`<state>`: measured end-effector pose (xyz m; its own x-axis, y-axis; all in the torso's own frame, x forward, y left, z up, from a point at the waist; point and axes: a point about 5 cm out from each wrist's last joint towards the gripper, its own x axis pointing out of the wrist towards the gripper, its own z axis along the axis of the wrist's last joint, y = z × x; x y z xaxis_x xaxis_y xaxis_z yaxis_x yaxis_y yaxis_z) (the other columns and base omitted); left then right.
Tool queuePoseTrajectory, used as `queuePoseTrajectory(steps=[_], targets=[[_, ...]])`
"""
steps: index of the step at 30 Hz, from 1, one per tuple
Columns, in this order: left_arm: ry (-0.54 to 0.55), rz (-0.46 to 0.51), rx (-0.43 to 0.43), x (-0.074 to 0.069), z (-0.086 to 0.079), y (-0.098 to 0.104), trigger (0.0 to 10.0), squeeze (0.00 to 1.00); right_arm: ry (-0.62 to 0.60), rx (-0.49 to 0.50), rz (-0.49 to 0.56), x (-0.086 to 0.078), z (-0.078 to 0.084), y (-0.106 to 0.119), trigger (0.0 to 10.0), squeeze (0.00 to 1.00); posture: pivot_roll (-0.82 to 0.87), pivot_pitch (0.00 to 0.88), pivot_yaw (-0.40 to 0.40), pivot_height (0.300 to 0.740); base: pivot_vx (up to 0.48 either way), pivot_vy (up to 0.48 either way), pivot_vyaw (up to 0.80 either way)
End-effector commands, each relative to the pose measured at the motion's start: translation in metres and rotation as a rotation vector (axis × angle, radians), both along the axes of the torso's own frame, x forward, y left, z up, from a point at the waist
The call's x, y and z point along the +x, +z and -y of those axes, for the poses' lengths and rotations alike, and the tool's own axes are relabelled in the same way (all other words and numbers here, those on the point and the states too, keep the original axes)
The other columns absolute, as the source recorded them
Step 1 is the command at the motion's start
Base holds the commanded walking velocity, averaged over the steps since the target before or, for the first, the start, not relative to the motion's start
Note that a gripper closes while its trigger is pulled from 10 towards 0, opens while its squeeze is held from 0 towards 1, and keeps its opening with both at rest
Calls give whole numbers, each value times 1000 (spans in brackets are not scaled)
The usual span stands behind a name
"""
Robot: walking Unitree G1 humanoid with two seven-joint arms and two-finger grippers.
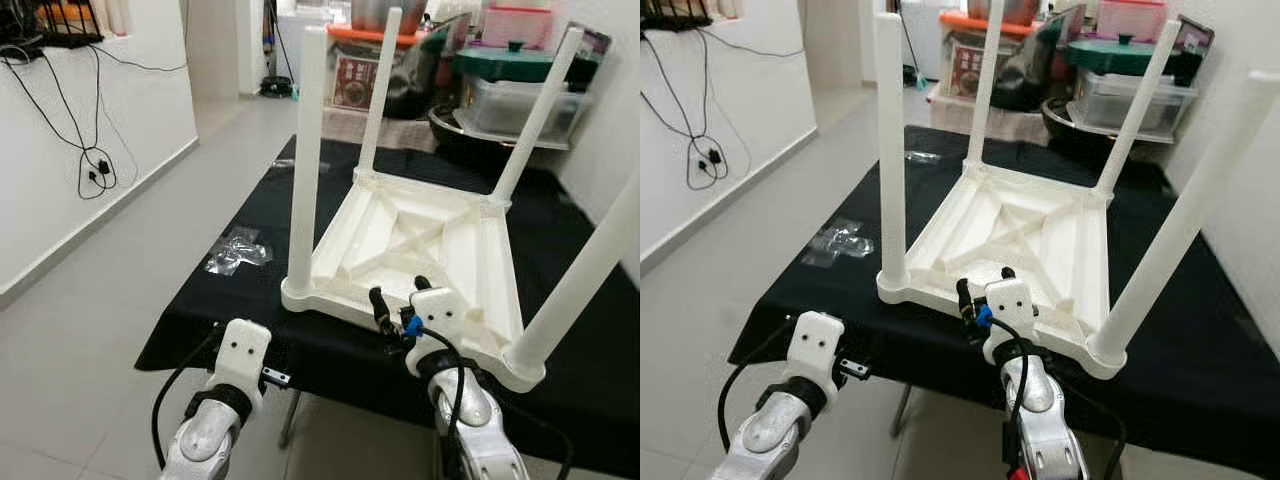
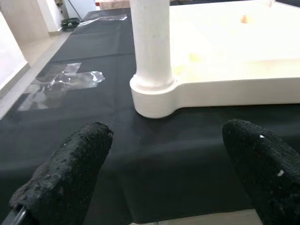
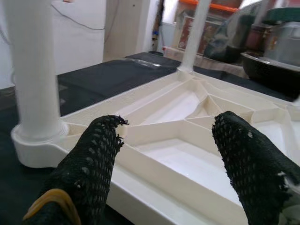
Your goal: Building children table
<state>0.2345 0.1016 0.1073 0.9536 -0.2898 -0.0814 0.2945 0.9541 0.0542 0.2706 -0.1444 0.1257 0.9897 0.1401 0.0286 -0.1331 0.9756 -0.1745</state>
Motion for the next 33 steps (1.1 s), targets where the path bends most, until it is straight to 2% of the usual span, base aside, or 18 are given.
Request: queuePoseTrajectory(steps=[1, 9, 20, 26, 28, 33], targets=[[-5, -4, -3, 0, 0, 0, 10000, 0, -5, -19, 14, -1, 3, 1, 10000, 0, 80, 6, -100, 740, 0, 0, -800], [-7, -9, 6, 0, 0, -1, 10000, 0, 52, -42, 30, -5, -3, 1, 10000, 0, 78, 6, -95, 740, 0, 0, -702], [-12, 5, 24, 1, 0, -1, 10000, 0, 17, -47, 66, -2, -1, 7, 10000, 0, 81, 0, -98, 740, 0, 0, 0], [-12, 15, 9, 2, -1, 1, 10000, 0, -76, -96, 116, -3, 9, 14, 10000, 0, 79, 0, -95, 740, 0, 0, 0], [-53, 21, -11, 1, 3, 3, 10000, 0, -128, -98, 162, -6, 12, 23, 10000, 0, 77, 0, -92, 740, 0, 0, 0], [-141, 21, -47, 1, 8, 6, 10000, 0, -181, -98, 258, -10, 8, 41, 10000, 0, 70, 0, -83, 740, 0, 0, 0]])
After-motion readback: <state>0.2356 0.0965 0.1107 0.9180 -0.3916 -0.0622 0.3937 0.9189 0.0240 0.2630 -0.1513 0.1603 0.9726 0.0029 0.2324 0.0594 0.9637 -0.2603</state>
